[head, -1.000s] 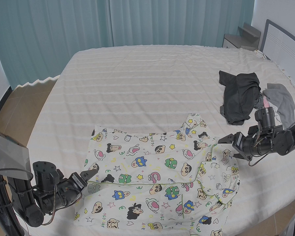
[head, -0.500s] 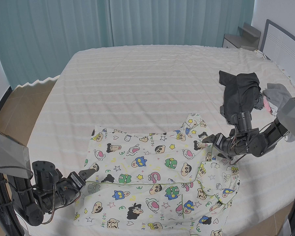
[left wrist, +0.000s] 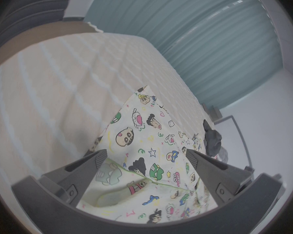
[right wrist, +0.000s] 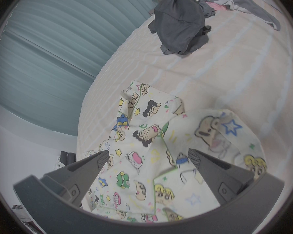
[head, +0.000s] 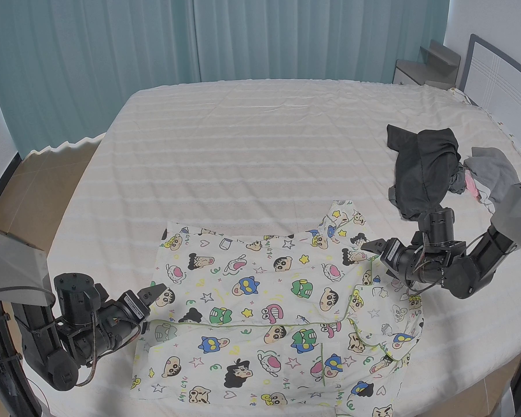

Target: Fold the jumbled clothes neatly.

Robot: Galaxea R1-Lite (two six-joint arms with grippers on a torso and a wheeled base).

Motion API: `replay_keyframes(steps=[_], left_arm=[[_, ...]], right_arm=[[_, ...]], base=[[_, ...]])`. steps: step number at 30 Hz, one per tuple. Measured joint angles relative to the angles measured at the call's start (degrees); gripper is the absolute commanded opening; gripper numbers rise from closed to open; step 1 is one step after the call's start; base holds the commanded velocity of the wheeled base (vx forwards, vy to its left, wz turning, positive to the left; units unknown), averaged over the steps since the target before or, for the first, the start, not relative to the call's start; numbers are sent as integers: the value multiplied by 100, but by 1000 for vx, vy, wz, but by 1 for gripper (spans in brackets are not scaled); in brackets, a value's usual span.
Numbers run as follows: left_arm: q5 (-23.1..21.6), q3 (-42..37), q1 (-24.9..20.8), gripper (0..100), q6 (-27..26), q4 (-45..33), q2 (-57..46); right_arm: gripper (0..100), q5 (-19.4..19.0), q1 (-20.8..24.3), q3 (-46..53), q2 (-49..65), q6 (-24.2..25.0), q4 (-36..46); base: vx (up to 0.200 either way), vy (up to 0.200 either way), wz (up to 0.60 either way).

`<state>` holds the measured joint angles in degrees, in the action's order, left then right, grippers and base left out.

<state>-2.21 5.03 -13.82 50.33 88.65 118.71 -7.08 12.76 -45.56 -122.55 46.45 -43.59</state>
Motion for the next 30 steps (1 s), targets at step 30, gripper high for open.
replay_keyframes(steps=[30], left_arm=[[-1534, 5285, 1390, 100, -4141, -6087, 957]], right_arm=[[100, 115, 881, 3209, 2738, 88, -127]], base=[[0, 0, 0]])
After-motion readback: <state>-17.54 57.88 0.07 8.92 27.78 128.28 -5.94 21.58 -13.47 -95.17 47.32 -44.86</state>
